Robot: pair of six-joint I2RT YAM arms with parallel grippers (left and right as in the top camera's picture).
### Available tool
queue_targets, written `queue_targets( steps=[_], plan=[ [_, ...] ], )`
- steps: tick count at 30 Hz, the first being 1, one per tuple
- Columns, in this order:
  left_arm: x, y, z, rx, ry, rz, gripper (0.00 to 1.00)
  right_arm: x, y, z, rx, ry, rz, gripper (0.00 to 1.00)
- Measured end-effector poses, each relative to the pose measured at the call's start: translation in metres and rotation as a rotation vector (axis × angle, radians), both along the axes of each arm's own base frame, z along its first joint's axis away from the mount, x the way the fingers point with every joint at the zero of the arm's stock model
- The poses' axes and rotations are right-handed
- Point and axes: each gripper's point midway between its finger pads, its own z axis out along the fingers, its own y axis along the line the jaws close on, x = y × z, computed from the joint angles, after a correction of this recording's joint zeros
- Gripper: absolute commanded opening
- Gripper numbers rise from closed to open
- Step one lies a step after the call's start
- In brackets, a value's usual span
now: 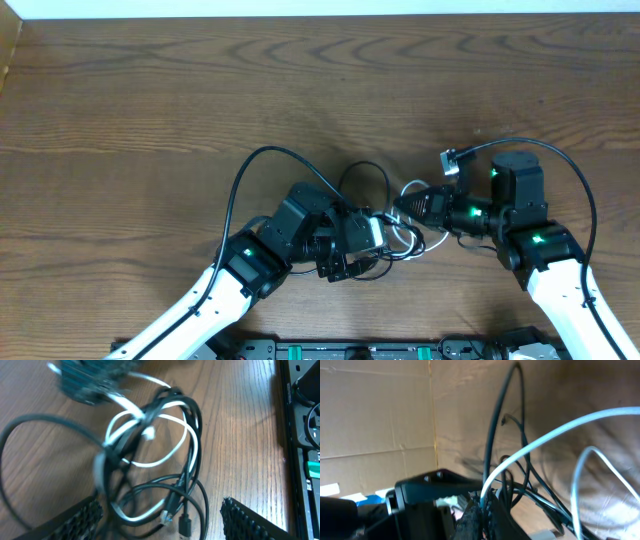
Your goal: Untangle cables
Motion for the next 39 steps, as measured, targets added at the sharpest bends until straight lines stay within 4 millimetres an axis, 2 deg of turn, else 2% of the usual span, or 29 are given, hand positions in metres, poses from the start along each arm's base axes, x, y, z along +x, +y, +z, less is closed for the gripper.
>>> queue_targets(
  steps=[1, 2, 5, 7, 12, 14, 15, 17, 20, 21, 22, 26, 28, 31, 36, 39],
  plan=[
    [0.0, 0.0, 0.0, 0.0, 0.0, 0.0, 0.79, 0.004, 0.001, 0.004, 0.009, -0.027, -0.002, 0.02],
    [0.0, 0.0, 0.0, 0.0, 0.0, 0.0, 0.91, 0.008, 0.002, 0.011, 0.023, -0.063, -0.001, 0.01],
    [0.0, 0.0, 0.0, 0.0, 0.001, 0.0, 0.92, 0.017, 0.007, 0.032, 0.069, -0.172, 0.016, 0.02],
    [0.0, 0.0, 0.0, 0.001, 0.001, 0.0, 0.93, 0.017, 0.007, 0.032, 0.071, -0.165, 0.012, 0.02],
    [0.0, 0.0, 0.0, 0.001, 0.001, 0.0, 0.93, 0.016, -0.015, -0.017, -0.098, 0.045, -0.152, 0.01],
    [0.0, 0.0, 0.0, 0.0, 0.0, 0.0, 0.93, 0.021, -0.026, -0.028, -0.159, 0.066, -0.222, 0.01],
    [0.0, 0.0, 0.0, 0.0, 0.0, 0.0, 0.93, 0.025, -0.027, -0.027, -0.162, 0.05, -0.237, 0.01],
    [0.0, 0.0, 0.0, 0.0, 0.0, 0.0, 0.94, 0.037, -0.021, -0.01, -0.123, -0.061, -0.22, 0.01],
    [0.0, 0.0, 0.0, 0.0, 0.0, 0.0, 0.94, 0.049, -0.006, 0.031, -0.037, -0.286, -0.139, 0.01],
    [0.0, 0.0, 0.0, 0.0, 0.0, 0.0, 0.94, 0.049, -0.003, 0.041, -0.026, -0.337, -0.114, 0.02],
    [0.0, 0.0, 0.0, 0.0, 0.001, 0.0, 0.94, 0.048, -0.003, 0.041, -0.029, -0.341, -0.109, 0.02],
    [0.0, 0.0, 0.0, -0.004, 0.018, 0.014, 0.94, 0.039, -0.029, -0.016, -0.193, -0.061, -0.26, 0.01],
    [0.0, 0.0, 0.0, -0.011, 0.044, 0.035, 0.94, 0.04, -0.04, -0.032, -0.252, -0.014, -0.317, 0.01],
    [0.002, -0.002, 0.003, -0.042, 0.1, 0.091, 0.94, 0.051, -0.048, -0.03, -0.28, -0.051, -0.37, 0.01],
    [0.01, -0.009, 0.016, -0.133, 0.205, 0.203, 0.94, 0.077, -0.06, -0.004, -0.244, -0.181, -0.451, 0.01],
    [0.014, -0.012, 0.018, -0.168, 0.27, 0.258, 0.94, 0.089, -0.082, 0.004, -0.252, -0.217, -0.529, 0.01]
  ],
)
